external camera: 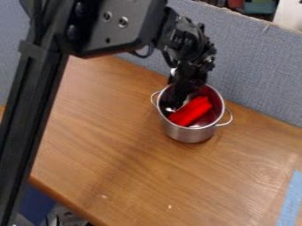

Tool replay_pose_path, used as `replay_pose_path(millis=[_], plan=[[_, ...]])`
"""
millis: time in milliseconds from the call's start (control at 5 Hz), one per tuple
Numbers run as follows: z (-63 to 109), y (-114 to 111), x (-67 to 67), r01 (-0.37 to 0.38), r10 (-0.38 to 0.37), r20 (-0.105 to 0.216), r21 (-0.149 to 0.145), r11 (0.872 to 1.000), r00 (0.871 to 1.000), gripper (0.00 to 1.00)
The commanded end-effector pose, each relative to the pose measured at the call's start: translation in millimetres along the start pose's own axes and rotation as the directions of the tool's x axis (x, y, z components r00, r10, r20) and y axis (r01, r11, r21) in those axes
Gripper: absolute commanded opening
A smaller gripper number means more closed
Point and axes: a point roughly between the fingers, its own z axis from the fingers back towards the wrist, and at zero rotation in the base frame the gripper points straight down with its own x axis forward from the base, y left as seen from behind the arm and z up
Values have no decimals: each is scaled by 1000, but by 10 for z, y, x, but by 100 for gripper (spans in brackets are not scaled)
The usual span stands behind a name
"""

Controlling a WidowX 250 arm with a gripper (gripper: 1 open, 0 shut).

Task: Put the red object in the metal pot

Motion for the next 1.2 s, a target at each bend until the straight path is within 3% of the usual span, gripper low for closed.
replay_pose_path(millis=[0, 200, 600, 800, 1000], plan=[[131, 22, -26, -65, 64, 12, 48, 997, 998, 100], [26, -130, 53, -97, 97, 4, 27, 995, 995, 0], [-152, 236, -170, -14, 13, 50, 28, 1000, 999, 0], [-144, 368, -481, -113, 113, 14, 3, 994, 994, 0], [-215, 387, -542, -296, 294, -68, -33, 954, 953, 0]])
